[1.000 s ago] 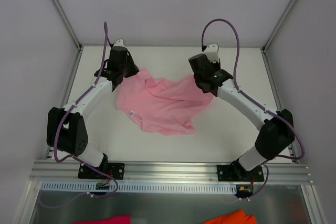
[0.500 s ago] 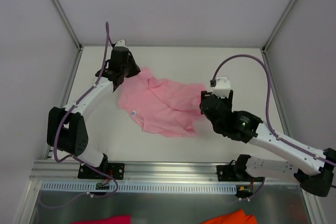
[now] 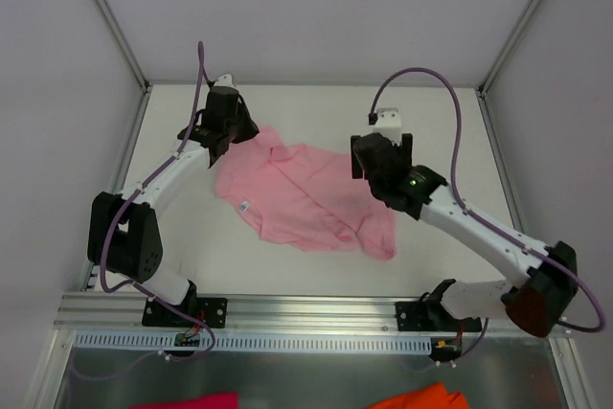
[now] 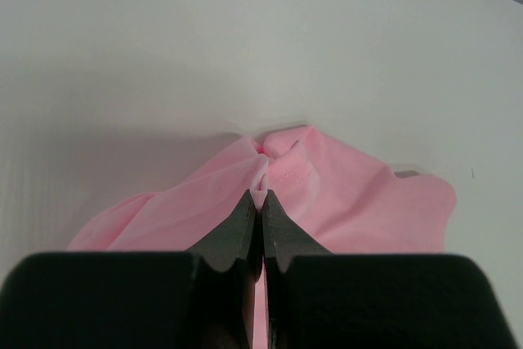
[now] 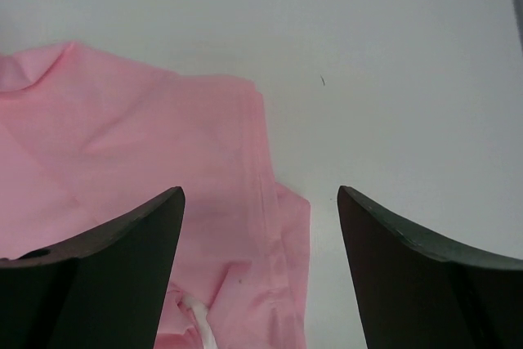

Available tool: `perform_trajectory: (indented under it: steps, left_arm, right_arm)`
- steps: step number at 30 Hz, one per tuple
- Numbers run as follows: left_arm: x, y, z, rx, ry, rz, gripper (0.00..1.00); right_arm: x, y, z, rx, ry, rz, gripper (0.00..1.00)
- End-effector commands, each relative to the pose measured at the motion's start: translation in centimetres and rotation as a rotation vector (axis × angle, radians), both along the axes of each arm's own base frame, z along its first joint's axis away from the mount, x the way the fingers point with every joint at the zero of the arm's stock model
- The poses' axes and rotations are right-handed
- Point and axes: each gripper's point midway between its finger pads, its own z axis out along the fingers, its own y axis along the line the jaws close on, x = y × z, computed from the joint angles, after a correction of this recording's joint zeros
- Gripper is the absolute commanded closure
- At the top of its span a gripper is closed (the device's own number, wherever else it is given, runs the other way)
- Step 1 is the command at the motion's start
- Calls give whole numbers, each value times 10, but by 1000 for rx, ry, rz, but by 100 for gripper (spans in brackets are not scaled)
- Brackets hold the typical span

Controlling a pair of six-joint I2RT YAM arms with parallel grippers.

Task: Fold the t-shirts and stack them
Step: Flatten out the tshirt

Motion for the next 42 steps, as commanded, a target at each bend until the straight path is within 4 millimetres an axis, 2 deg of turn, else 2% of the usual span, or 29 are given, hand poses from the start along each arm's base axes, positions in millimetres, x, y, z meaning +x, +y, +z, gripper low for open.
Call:
perform_trajectory:
  steps: [1, 2, 3, 4, 5, 6, 7, 8, 9, 10, 13, 14, 21, 31, 42]
  left_arm:
    - [3, -10, 14, -10, -46, -41, 100]
    - [2, -11, 13, -8, -43, -43, 100]
    - [2, -10, 13, -5, -42, -40, 100]
    - [1, -10, 13, -4, -43, -40, 100]
    - [1, -9, 14, -4, -44, -39, 100]
    - [0, -9, 14, -4, -44, -40, 100]
    - [0, -9, 16, -2, -49, -41, 100]
    - [0, -8, 15, -1, -46, -39, 100]
    - [-1, -8, 16, -3, -51, -41, 100]
    - [0, -8, 16, -4, -52, -40, 100]
    - [0, -12, 11, -5, -41, -51, 100]
    - [0, -12, 10, -4, -41, -50, 100]
    - [1, -12, 7, 6, -39, -52, 100]
    - [1, -11, 6, 9, -39, -54, 100]
    - [-1, -11, 6, 18, -40, -57, 100]
  right_arm:
    - [43, 30, -18, 44, 106, 92, 20]
    - [59, 32, -13, 74, 117, 99, 20]
    - [69, 34, -17, 87, 139, 101, 20]
    - [85, 26, -38, 79, 198, 73, 23]
    - [94, 34, -34, 120, 213, 97, 24]
    - [101, 35, -39, 129, 231, 103, 25]
    - [111, 27, -55, 129, 274, 77, 28]
    - [118, 31, -50, 156, 279, 89, 29]
    - [122, 31, -53, 156, 291, 91, 29]
    - [129, 27, -66, 160, 327, 81, 29]
    - [145, 19, -73, 185, 382, 55, 30]
    - [149, 16, -87, 170, 416, 39, 31]
    - [154, 8, -128, 206, 512, 8, 31]
    - [138, 4, -161, 203, 582, -19, 31]
    - [145, 8, -193, 218, 623, 1, 32]
